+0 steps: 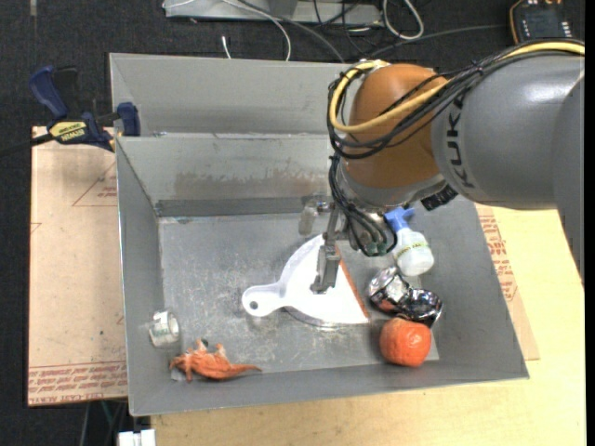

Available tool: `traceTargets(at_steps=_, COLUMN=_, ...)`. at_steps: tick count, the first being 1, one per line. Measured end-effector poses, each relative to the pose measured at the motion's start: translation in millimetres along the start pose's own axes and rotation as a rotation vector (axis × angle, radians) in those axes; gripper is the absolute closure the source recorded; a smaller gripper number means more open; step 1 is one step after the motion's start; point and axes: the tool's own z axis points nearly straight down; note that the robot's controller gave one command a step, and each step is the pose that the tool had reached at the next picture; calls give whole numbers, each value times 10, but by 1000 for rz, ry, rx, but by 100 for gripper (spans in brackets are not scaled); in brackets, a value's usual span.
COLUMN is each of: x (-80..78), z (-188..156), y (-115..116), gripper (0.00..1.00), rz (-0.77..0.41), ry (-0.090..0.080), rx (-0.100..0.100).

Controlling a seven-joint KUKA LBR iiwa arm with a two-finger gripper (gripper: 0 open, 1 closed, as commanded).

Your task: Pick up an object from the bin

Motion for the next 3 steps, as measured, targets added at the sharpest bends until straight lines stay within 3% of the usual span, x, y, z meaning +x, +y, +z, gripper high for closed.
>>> traceTargets(at_steps=1, x=-16, z=-47, y=-4, gripper=0, rz=2, ry=-8, rx=0)
traceTargets(at_steps=2, x=277, z=810, y=97, gripper=0, rz=3, ry=-8, rx=-5)
traceTargets(at_steps=3, x=420, z=414, y=151, gripper=0, rz=18, ry=-20, rx=-3)
